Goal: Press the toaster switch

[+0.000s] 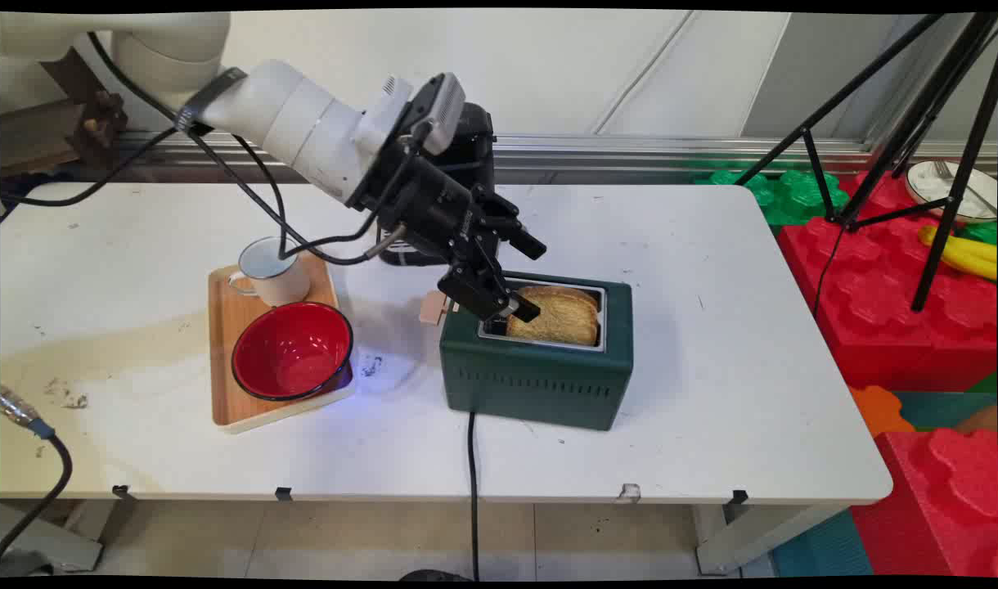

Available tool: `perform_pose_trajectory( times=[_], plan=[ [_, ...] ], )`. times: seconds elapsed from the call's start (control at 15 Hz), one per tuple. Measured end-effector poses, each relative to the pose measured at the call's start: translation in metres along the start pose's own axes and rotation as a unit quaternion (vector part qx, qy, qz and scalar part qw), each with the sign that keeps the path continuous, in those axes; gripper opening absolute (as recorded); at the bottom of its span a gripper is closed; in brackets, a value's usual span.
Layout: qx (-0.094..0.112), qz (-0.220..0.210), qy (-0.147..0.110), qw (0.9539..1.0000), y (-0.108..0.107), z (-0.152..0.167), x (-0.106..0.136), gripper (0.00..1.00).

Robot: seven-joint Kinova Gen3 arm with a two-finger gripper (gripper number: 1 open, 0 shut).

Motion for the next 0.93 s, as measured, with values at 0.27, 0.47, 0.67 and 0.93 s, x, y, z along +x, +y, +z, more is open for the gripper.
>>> perform_pose_trajectory(
  times=[0.27, 0.47, 0.67, 0.93],
  plan=[
    [0.006, -0.006, 0.008, 0.9999, 0.003, -0.02, -0.002, 1.0],
    [0.009, -0.007, 0.01, 0.9999, 0.005, -0.033, -0.006, 1.0],
    [0.011, -0.008, 0.012, 0.9998, 0.008, -0.05, -0.011, 1.0],
    [0.013, -0.008, 0.008, 0.9998, 0.011, -0.074, -0.024, 1.0]
  ],
)
